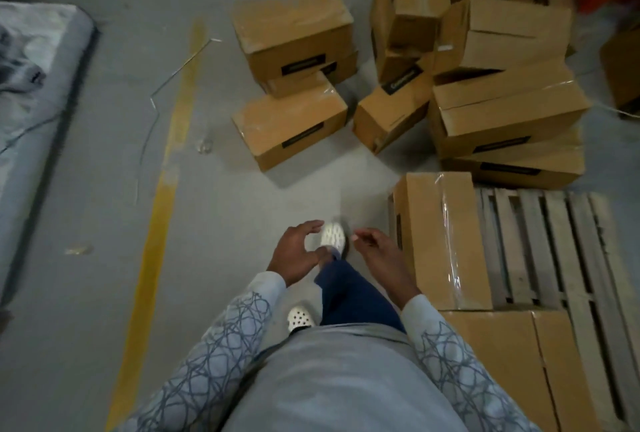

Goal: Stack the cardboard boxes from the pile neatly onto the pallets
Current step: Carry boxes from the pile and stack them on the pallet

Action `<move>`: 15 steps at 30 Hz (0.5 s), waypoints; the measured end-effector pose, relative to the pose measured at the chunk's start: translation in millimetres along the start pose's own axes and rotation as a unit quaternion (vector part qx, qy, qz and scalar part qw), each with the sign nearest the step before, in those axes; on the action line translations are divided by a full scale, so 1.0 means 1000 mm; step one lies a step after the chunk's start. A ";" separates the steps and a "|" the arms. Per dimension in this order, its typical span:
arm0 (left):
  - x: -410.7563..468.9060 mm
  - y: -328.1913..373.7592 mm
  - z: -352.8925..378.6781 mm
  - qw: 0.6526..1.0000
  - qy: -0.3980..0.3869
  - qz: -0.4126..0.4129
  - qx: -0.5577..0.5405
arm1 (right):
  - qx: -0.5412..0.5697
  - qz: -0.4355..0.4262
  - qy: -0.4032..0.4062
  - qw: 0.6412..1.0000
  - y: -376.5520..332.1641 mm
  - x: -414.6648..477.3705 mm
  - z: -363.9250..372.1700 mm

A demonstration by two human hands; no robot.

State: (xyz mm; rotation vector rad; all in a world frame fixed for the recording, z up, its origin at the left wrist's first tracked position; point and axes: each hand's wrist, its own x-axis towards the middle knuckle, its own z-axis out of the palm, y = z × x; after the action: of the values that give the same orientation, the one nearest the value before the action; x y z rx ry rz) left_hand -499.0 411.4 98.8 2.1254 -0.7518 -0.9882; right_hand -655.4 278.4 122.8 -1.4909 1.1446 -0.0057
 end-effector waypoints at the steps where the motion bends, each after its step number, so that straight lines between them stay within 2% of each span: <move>1: 0.023 0.002 -0.010 1.000 0.000 0.006 0.006 | 0.004 0.006 0.001 1.000 -0.011 0.023 0.003; 5: 0.126 0.014 -0.054 1.000 0.002 -0.006 -0.011 | 0.028 0.009 0.003 1.000 -0.064 0.130 0.005; 15: 0.317 0.079 -0.174 0.995 0.061 -0.024 -0.074 | 0.043 -0.034 0.005 0.998 -0.265 0.333 -0.018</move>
State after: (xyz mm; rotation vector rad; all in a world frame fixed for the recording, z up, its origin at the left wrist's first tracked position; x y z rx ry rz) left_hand -201.6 190.7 110.1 2.0617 -0.5527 -0.9000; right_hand -327.4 6.7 136.8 -1.4543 1.0878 -0.1076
